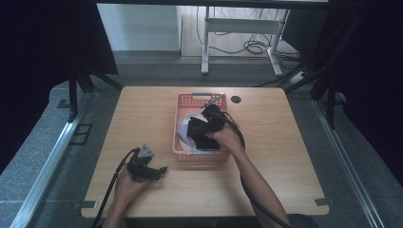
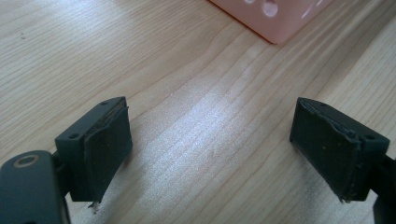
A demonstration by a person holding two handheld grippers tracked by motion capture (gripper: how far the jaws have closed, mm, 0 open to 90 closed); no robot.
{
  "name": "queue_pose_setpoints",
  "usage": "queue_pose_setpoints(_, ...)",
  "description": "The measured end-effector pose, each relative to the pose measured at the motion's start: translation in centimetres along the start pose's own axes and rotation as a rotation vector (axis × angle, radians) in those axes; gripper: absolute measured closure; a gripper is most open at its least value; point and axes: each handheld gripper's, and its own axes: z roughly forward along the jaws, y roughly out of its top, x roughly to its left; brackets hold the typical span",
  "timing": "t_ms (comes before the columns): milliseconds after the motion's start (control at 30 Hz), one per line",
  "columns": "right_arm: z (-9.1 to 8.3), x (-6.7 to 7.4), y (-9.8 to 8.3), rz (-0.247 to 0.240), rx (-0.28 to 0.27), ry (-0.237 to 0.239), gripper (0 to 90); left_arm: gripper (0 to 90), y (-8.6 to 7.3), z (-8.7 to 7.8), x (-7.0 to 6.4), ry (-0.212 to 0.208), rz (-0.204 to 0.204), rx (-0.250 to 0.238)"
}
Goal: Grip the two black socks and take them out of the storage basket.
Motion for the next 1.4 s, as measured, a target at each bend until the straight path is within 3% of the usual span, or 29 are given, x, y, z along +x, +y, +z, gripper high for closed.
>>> queue_pose_setpoints(200, 1.7, 0.2, 0.2, -0.007, 0.069, -0.049, 21.2, 12.5, 0.0, 0.0, 0.0, 0.0, 0.0, 0.001)
queue_pose_setpoints(233, 1.9, 0.2, 0.1, -0.008, 0.079, -0.051, 25.8, 12.5, 0.0, 0.0, 0.0, 0.0, 0.0, 0.001)
queue_pose_setpoints(267, 2.1, 0.3, 0.1, -0.01, 0.086, -0.054, 44.8, 12.5, 0.0, 0.0, 0.0, 0.0, 0.0, 0.001)
queue_pose_setpoints(300, 2.1, 0.3, 0.1, -0.01, 0.086, -0.054, 44.8, 12.5, 0.0, 0.0, 0.0, 0.0, 0.0, 0.001)
queue_pose_setpoints(333, 2.1, 0.5, 0.0, -0.029, 0.103, -0.045, 59.3, 12.5, 0.0, 0.0, 0.0, 0.0, 0.0, 0.001)
queue_pose_setpoints(367, 2.1, 0.5, 0.0, -0.029, 0.103, -0.045, 59.3, 12.5, 0.0, 0.0, 0.0, 0.0, 0.0, 0.001)
queue_pose_setpoints(400, 1.9, 0.6, 0.0, -0.032, 0.099, -0.055, 67.4, 12.5, 0.0, 0.0, 0.0, 0.001, 0.0, 0.002)
queue_pose_setpoints(500, 0.8, 0.4, 0.0, -0.022, 0.049, -0.06, 78.4, 12.5, 0.0, 0.0, 0.0, 0.0, 0.0, 0.0)
queue_pose_setpoints(800, -2.1, 0.4, 0.9, -0.007, -0.032, -0.036, 80.3, 12.5, 0.0, 0.0, 0.0, 0.001, 0.0, 0.0)
queue_pose_setpoints(1100, -5.2, 0.6, 2.0, -0.035, -0.098, 0.002, 80.6, 12.5, 0.0, 0.0, 0.0, 0.0, -0.002, -0.002)
queue_pose_setpoints(1400, -9.1, 0.5, 2.6, -0.03, -0.168, -0.006, 80.7, 12.5, 0.0, 0.0, 0.0, 0.002, -0.001, -0.001)
